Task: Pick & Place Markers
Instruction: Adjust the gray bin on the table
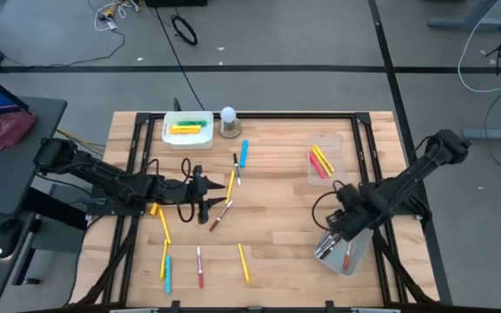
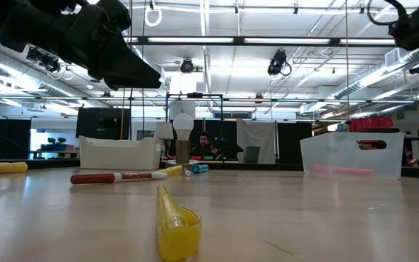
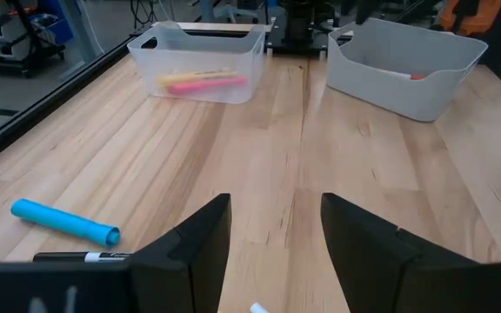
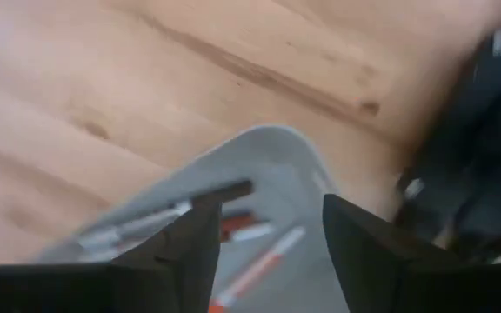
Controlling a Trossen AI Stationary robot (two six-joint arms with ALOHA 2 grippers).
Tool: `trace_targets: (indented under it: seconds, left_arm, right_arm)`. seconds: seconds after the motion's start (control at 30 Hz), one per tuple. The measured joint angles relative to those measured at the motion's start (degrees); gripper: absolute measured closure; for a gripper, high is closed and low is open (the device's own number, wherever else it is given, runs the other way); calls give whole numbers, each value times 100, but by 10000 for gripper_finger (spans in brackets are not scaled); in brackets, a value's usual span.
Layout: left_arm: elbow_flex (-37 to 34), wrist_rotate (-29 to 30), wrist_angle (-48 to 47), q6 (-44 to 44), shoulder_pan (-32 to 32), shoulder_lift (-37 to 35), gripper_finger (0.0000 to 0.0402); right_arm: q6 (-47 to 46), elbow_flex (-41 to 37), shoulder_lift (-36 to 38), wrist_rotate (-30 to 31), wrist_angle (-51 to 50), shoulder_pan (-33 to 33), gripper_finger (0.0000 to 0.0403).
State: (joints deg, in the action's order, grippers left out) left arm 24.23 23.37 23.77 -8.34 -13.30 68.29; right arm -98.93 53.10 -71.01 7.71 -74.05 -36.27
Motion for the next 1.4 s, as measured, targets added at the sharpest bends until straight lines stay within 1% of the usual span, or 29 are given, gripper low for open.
trace_targets:
  seconds: [0.1, 0.17, 0.27, 0.33, 0.43, 0.53, 0.67, 0.8, 0.97, 1.1, 1.27, 1.33, 1.4]
  left_arm:
    - [1, -1, 0, 0, 0, 0, 216]
    - [2, -1, 0, 0, 0, 0, 216]
    - [2, 0, 0, 0, 0, 0, 216]
    - [2, -1, 0, 0, 0, 0, 216]
    - [2, 0, 0, 0, 0, 0, 216]
    - [2, -2, 0, 0, 0, 0, 216]
    - [2, -2, -2, 0, 0, 0, 216]
    - [2, -2, -3, 0, 0, 1, 216]
    - [2, -2, -4, 2, 0, 0, 216]
    - [2, -2, -1, 2, 0, 0, 216]
    - [2, -2, -2, 0, 0, 0, 216]
    - [2, -2, 0, 0, 0, 0, 216]
    - [2, -2, 2, 0, 0, 0, 216]
  right_arm:
    - [1550, 0, 70, 21, -69, 284, 216]
    - [2397, 0, 38, 7, -69, 520, 225]
    - [3304, 0, -100, -227, -42, 857, 240]
    - [3751, 0, -194, -264, -5, 1015, 250]
    - [4174, 0, -348, -290, 39, 1161, 264]
    - [4512, 0, -521, -467, 32, 1265, 276]
    - [4825, -13, -732, -613, 8, 1347, 282]
    - [4909, -257, -848, -697, -8, 1401, 281]
    - [5408, -690, -845, -761, 386, 1403, 286]
    - [5852, -798, -845, -761, 688, 1403, 317]
    - [6549, -787, -835, -815, 1045, 1409, 381]
    - [6805, -778, -821, -893, 1238, 1409, 393]
    - [7012, -781, -826, -869, 1408, 1409, 388]
